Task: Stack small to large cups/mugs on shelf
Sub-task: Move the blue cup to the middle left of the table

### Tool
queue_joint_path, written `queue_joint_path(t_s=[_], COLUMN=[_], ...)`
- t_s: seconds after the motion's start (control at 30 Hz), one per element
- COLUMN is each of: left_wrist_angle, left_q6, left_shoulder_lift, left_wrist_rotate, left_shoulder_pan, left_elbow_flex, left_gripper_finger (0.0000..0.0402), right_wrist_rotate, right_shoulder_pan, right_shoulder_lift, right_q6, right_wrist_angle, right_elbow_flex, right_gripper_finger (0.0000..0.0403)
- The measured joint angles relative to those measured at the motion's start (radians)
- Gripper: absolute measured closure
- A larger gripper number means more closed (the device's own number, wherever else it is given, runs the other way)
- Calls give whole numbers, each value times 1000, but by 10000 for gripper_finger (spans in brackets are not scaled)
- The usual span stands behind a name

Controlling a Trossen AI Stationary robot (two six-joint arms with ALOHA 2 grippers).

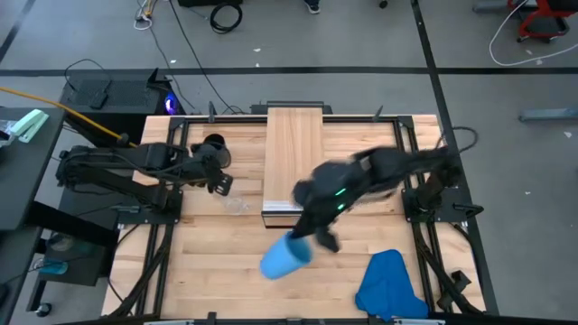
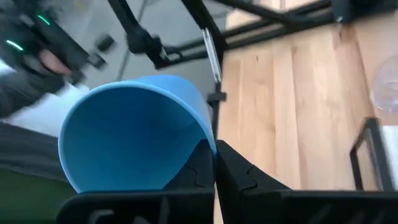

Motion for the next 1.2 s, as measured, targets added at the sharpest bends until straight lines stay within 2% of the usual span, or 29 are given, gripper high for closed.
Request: queue_joint_path(t_s=[0.33,0.53,0.73,0.97,1.2], left_wrist_angle=[-120,-180,-179,-179,-190], left_q6=[-54,-86,-87,-99,-96], left_shoulder_lift=[-89,-103,-103,-102,-102], left_wrist_rotate=[-1,-1,-6,-23,-29], left_shoulder_pan=[9,9,9,9,9], left_elbow_flex=[0,0,0,0,0], left_gripper_finger=[329,333,332,340,339], right_wrist_rotate=[26,124,178,227,279], right_shoulder_pan=[-25,-75,-99,-63,-17], right_shoulder_lift=[287,389,437,459,470], right_q6=[-83,-109,-118,-181,-262], right_wrist_angle=[170,198,208,195,57], right_elbow_flex=[0,0,0,-2,-3], right_gripper_finger=[401,401,401,401,401])
